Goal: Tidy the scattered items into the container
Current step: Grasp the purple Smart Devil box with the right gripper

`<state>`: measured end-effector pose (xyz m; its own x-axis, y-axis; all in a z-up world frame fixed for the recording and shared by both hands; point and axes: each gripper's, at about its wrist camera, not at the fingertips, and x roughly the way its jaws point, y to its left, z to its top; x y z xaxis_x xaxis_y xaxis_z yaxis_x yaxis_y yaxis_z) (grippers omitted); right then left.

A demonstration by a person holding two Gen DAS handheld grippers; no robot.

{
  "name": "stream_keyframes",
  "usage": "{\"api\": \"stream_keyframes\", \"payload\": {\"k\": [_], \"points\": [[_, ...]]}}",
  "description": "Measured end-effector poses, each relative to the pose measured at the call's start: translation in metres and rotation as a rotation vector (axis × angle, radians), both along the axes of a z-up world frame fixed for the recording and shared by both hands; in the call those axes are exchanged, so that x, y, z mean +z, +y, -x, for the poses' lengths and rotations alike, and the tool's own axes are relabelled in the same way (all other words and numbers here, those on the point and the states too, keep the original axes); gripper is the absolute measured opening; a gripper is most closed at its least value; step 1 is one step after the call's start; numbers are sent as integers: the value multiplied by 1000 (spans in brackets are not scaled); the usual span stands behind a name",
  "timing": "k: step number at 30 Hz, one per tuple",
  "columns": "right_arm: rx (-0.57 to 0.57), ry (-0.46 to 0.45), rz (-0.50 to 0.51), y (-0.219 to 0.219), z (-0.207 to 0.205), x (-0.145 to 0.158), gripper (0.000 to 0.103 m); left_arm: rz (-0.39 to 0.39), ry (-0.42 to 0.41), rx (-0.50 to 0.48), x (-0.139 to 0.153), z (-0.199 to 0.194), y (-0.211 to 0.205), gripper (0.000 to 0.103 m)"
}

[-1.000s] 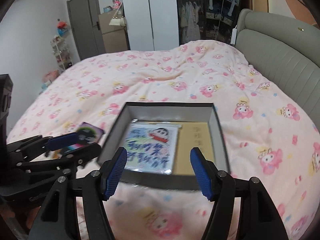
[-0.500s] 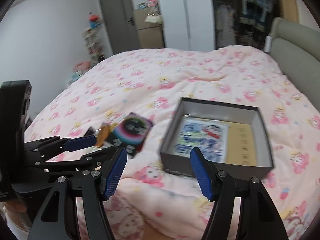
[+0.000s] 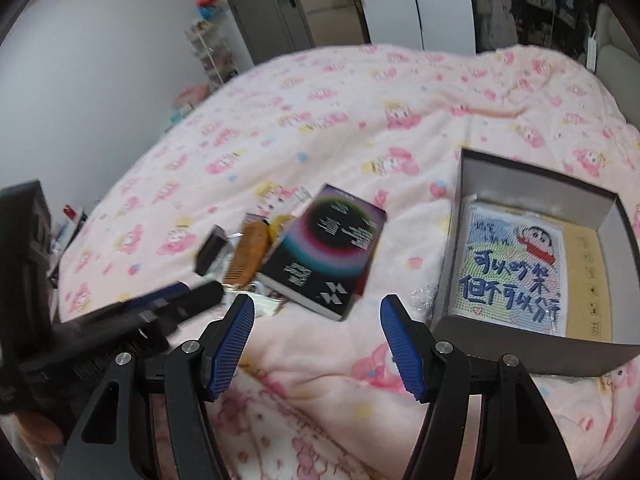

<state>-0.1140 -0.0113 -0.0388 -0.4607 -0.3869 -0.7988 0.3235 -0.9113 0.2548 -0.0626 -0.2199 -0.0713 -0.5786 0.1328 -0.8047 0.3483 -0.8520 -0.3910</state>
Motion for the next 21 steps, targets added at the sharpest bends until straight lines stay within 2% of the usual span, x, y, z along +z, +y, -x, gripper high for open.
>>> {"api": "stream_keyframes", "payload": {"k": [6, 10, 12, 17, 21], "points": [[9, -131, -24, -16, 33, -48, 63, -74, -40, 46, -36, 50, -22, 51], [-14, -190, -64, -23, 52, -79, 63, -166, -41, 42, -53, 60, -29, 51], [-22, -220, -69, -24, 58, -88, 63, -187, -63, 36, -60, 65, -29, 51], [-50, -255, -47, -29, 68, -102, 63, -154, -167, 46, -78, 77, -24, 51], [-83, -289, -19, -21, 72, -114, 64, -261, -198, 71, -94, 78, -30, 51]]}}
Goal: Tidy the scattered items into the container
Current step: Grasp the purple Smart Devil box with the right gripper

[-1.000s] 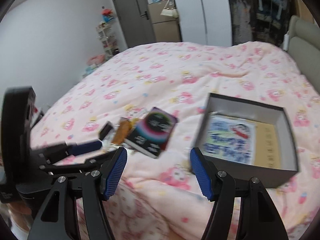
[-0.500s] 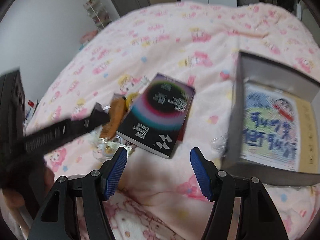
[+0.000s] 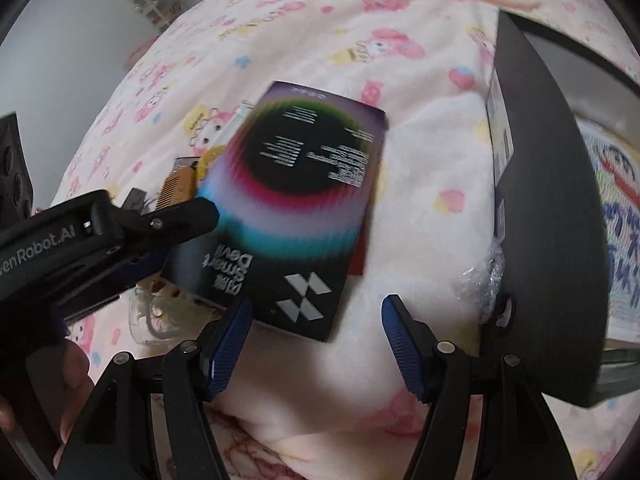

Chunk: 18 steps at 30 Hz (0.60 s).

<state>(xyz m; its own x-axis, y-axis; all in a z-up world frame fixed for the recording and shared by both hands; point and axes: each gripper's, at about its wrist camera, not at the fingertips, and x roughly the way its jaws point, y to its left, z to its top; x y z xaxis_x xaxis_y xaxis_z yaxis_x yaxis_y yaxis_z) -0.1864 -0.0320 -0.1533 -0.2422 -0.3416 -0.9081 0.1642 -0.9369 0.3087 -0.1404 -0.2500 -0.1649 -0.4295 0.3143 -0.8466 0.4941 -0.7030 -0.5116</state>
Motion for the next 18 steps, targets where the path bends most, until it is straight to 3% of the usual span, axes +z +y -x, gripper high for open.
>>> {"api": "stream_keyframes", "payload": {"k": [4, 8, 12, 18], "points": [[0, 2, 23, 4, -7, 0, 65, -56, 9, -15, -2, 0, 3, 52], [21, 41, 27, 4, -13, 7, 65, -102, 78, -48, 6, -5, 5, 51], [57, 123, -15, -4, -21, 19, 65, -184, 165, -64, 13, -10, 3, 50], [148, 196, -73, -24, -26, 28, 65, -215, 218, -98, 19, -9, 4, 50]]}}
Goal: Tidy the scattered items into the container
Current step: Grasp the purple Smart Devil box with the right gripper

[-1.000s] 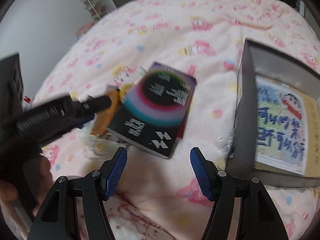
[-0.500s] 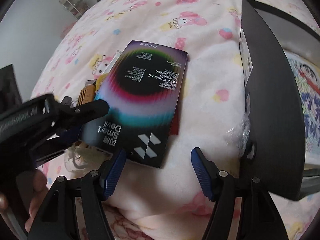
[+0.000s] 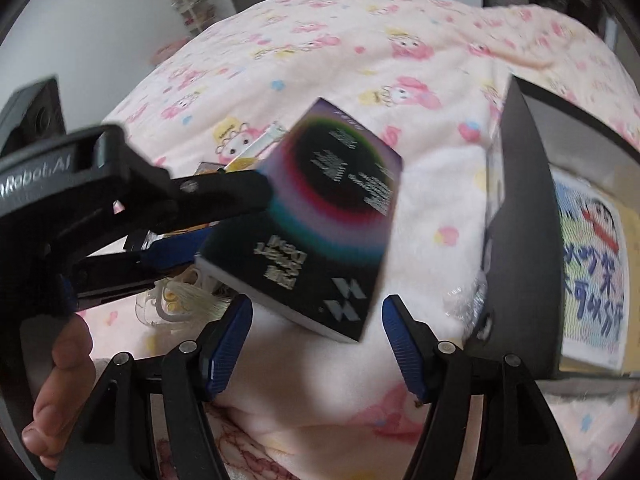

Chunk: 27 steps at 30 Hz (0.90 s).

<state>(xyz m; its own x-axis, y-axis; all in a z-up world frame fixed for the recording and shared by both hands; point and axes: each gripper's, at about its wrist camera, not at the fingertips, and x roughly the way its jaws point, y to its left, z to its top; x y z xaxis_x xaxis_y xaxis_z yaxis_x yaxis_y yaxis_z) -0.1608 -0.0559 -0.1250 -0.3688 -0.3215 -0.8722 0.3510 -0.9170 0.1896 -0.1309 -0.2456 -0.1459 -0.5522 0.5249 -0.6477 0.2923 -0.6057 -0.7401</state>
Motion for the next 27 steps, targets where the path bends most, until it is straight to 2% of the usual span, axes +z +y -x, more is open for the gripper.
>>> {"api": "stream_keyframes", "payload": {"k": [3, 6, 8, 10, 14, 17, 22, 25, 27], "points": [[41, 16, -30, -13, 1, -2, 64, -19, 13, -29, -1, 3, 5, 49], [25, 31, -11, -12, 7, -4, 64, -33, 24, -36, -1, 3, 5, 49], [6, 34, -13, -8, 12, -5, 61, -53, 40, -49, 0, 3, 7, 49], [13, 35, 17, -4, 13, -4, 51, -65, 50, -65, 0, 3, 9, 49], [12, 57, 28, 0, 13, -4, 48, -74, 64, -81, 3, 4, 12, 49], [3, 109, 22, 4, 8, 5, 36, -130, 91, -110, 2, 4, 14, 47], [-53, 123, 75, 28, 3, 21, 24, -61, 75, 10, 5, -3, -1, 47], [-85, 100, 163, 57, -6, 32, 22, -43, 49, 0, 2, 1, 3, 47], [-97, 89, 212, 74, -14, 40, 21, 12, 23, -32, 2, 7, 14, 47]]}}
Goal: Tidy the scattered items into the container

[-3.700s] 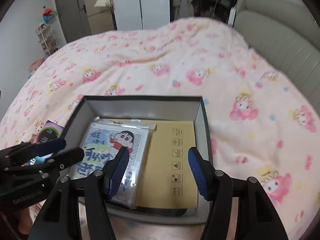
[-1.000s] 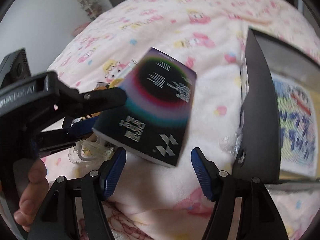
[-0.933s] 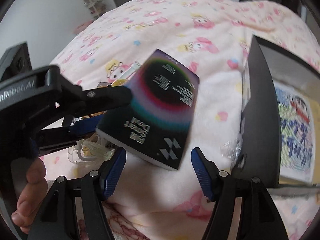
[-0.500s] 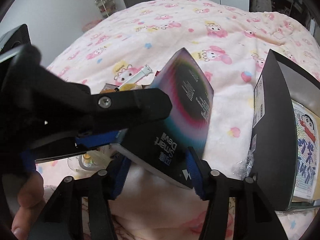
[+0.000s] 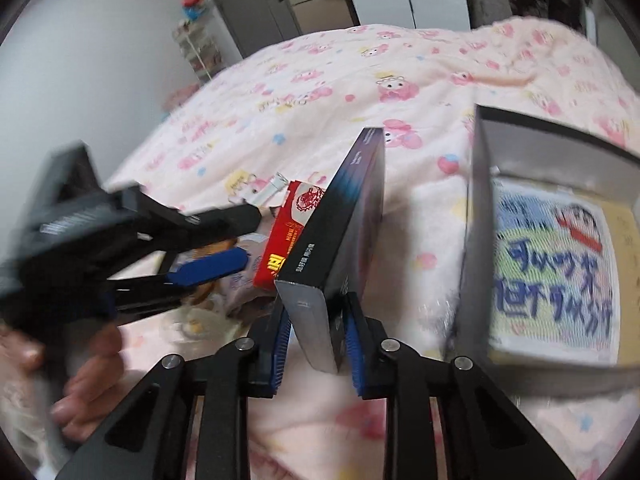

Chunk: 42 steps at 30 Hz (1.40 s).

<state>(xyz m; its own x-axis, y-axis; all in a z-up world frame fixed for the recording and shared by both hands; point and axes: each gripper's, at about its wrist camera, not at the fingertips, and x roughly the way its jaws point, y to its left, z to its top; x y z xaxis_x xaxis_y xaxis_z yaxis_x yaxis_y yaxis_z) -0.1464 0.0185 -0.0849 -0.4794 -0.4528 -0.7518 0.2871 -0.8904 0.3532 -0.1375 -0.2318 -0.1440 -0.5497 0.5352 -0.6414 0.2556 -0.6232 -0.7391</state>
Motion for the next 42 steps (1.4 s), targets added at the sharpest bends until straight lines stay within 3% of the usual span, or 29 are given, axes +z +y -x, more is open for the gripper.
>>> {"api": "stream_keyframes", "payload": {"k": [7, 15, 19, 25, 32, 36, 39, 42], "points": [[-14, -45, 98, 47, -42, 20, 20, 93, -32, -75, -2, 2, 22, 47], [-53, -82, 132, 97, -77, 19, 16, 138, -69, -141, -6, -1, 46, 47], [-49, -97, 170, 111, -85, 16, 17, 122, -98, -186, -13, 0, 60, 47], [-37, -83, 142, 113, -92, 14, 17, 158, -104, -169, -14, 3, 63, 51], [-94, -97, -25, 117, -91, 4, 22, 201, -103, -176, -10, 3, 68, 51], [-94, -39, -165, 104, -95, 11, 22, 172, -76, -93, -6, 0, 55, 51], [-115, -50, -155, 108, -95, 8, 22, 129, -71, -57, -8, 5, 46, 51], [-146, -60, -134, 114, -92, 2, 22, 90, -121, -99, -20, 17, 51, 51]]}}
